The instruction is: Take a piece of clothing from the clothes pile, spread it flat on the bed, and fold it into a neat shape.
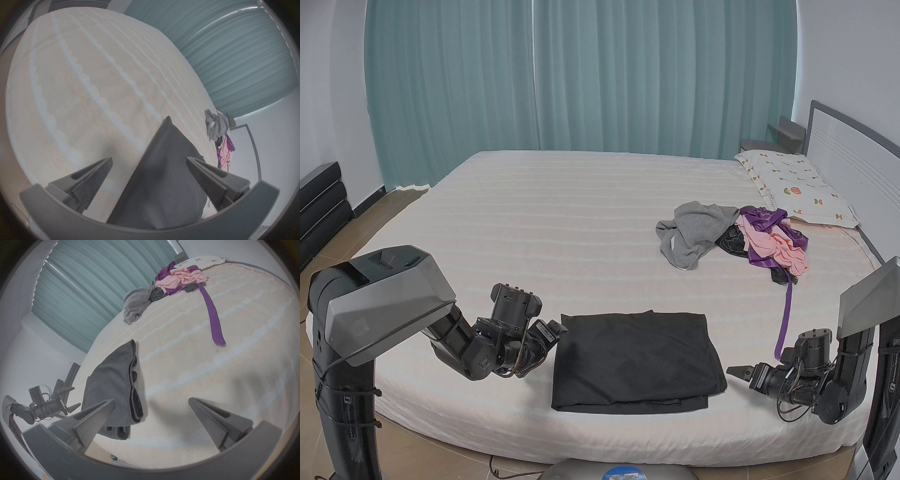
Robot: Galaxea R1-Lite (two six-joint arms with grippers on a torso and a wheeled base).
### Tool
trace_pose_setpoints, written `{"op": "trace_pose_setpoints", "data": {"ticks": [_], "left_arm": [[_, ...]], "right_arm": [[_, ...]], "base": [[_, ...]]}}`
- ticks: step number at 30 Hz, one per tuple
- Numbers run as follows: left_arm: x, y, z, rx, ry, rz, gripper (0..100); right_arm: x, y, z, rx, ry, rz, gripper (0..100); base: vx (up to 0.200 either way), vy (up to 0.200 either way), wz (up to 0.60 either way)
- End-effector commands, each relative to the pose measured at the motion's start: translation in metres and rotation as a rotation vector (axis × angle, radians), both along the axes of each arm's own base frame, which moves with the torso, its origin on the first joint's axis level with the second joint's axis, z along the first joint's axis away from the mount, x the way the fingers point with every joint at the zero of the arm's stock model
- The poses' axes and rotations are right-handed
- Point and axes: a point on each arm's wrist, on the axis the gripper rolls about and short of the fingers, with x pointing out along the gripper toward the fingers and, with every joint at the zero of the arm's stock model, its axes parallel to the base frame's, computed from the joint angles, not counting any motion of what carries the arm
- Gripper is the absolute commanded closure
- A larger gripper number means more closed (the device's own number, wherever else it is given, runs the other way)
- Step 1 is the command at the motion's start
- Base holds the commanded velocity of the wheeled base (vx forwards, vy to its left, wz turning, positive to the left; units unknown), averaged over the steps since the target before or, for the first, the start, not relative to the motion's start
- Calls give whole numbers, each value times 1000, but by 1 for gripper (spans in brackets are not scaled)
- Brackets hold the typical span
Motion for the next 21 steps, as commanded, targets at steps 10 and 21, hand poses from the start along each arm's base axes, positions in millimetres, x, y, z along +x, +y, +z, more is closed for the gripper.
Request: {"op": "trace_pose_setpoints", "data": {"ticks": [10,21], "left_arm": [[5,-6,-12,57,-85,-229,0],[2,-14,-31,114,-150,-317,0]], "right_arm": [[4,1,0,3,-12,2,0],[7,2,-3,5,-15,2,0]], "base": [[0,0,0],[0,0,0]]}}
